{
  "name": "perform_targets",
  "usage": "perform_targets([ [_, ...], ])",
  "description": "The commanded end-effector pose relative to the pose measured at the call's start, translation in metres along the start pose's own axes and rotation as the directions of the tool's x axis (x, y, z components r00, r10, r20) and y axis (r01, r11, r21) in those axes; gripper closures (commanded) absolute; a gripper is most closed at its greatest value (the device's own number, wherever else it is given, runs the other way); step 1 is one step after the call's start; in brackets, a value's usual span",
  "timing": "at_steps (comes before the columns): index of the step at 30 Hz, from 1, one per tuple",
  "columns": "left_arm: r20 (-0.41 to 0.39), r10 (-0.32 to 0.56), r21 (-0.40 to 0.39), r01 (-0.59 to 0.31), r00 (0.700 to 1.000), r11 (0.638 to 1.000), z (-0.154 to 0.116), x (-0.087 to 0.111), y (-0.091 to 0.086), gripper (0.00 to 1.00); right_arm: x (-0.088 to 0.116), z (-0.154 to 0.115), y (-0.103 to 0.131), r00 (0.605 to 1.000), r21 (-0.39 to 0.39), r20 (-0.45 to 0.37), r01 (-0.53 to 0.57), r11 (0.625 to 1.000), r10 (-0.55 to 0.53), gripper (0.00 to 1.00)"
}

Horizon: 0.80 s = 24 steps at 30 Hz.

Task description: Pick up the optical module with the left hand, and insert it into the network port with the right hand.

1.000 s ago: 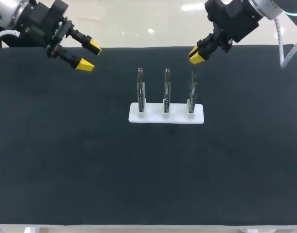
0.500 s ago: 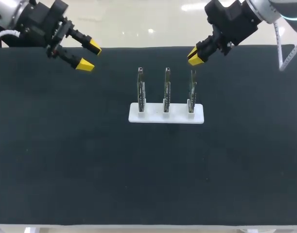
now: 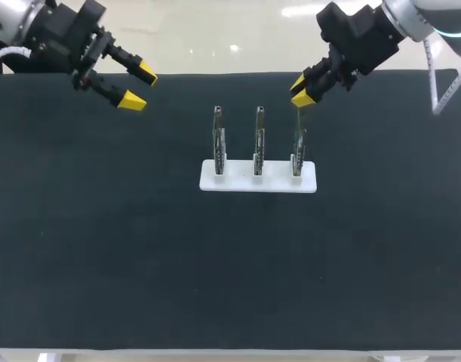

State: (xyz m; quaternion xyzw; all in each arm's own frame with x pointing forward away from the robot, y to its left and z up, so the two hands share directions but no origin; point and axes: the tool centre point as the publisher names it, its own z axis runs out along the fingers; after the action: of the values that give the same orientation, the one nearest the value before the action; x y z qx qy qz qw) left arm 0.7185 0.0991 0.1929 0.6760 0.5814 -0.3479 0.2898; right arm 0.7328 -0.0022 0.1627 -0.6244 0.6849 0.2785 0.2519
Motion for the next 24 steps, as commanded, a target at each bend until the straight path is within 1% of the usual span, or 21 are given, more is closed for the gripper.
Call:
perform_targets([
  [1,-0.003,-0.001,0.002,0.001,1.0,1.0,0.0,0.0,0.001,0.0,-0.001,-0.002,0.002,1.0,0.004,-0.002,-0.004,1.0,0.004,0.0],
  [6,-0.003,-0.001,0.002,0.001,1.0,1.0,0.0,0.0,0.001,0.0,-0.005,-0.009,0.003,1.0,0.004,-0.021,-0.014,1.0,0.014,0.0],
  [7,-0.003,-0.001,0.002,0.001,1.0,1.0,0.0,0.0,0.001,0.0,-0.006,-0.01,0.003,1.0,0.006,-0.024,-0.015,1.0,0.015,0.16],
  [8,-0.003,-0.001,0.002,0.001,1.0,1.0,0.0,0.0,0.001,0.0,-0.006,-0.011,0.003,1.0,0.006,-0.025,-0.016,1.0,0.016,0.54],
  [9,-0.003,-0.001,0.002,0.001,1.0,1.0,0.0,0.0,0.001,0.0,-0.006,-0.012,0.003,1.0,0.008,-0.026,-0.018,1.0,0.018,0.54],
  [10,-0.003,-0.001,0.002,0.001,1.0,1.0,0.0,0.0,0.001,0.0,-0.005,-0.012,0.003,0.999,0.01,-0.025,-0.021,1.0,0.021,1.0],
  [24,-0.003,-0.001,0.002,0.001,1.0,1.0,0.0,0.0,0.001,0.0,0.004,-0.005,0.006,1.0,0.023,-0.014,-0.019,1.0,0.019,1.0],
])
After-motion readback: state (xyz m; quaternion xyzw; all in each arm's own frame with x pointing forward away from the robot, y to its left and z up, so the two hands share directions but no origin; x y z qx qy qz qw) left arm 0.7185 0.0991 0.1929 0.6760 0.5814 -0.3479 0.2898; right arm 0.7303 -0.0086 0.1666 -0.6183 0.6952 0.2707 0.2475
